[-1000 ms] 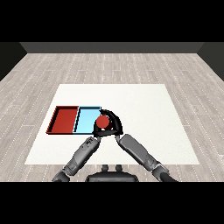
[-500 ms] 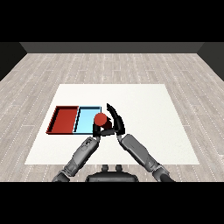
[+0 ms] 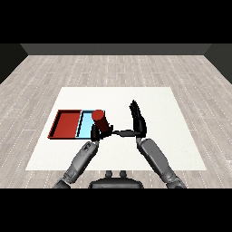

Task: Pick the red can and put it in the red box

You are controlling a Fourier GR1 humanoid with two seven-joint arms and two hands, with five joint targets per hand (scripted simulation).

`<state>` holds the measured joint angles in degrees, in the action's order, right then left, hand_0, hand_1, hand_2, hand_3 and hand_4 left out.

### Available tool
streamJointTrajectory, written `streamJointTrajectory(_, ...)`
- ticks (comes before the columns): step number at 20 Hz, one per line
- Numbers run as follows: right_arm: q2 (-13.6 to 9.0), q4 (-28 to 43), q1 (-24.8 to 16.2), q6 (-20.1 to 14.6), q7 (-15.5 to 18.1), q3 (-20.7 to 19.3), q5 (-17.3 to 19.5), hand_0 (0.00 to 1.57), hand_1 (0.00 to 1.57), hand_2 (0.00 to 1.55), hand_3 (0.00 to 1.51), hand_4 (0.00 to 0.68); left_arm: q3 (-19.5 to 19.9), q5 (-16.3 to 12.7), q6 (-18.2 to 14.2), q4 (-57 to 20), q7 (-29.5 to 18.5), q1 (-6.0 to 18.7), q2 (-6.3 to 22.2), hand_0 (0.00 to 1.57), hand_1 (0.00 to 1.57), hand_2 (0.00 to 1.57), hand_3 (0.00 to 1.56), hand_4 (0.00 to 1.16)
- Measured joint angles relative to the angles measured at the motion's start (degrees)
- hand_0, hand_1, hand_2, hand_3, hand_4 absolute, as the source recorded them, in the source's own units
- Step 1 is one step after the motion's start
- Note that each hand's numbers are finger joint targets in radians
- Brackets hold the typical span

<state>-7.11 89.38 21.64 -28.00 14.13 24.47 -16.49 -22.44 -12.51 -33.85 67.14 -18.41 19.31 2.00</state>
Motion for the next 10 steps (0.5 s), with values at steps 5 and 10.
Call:
streamJointTrajectory(5,-4.84,7.85,-7.9,1.69,0.37,-3.11,-0.75,0.0,0.0,0.0,0.0,0.0,1.8,3.14,-0.85,2.1,1.96,-0.06,5.48,1.57,1.57,1.57,1.47,1.13)
streamJointTrajectory(10,-8.02,8.99,-15.96,3.31,2.8,-6.81,-1.86,0.0,0.0,0.0,0.0,0.0,5.63,4.45,0.27,2.61,4.35,-0.13,12.77,1.57,1.57,1.55,1.46,1.12)
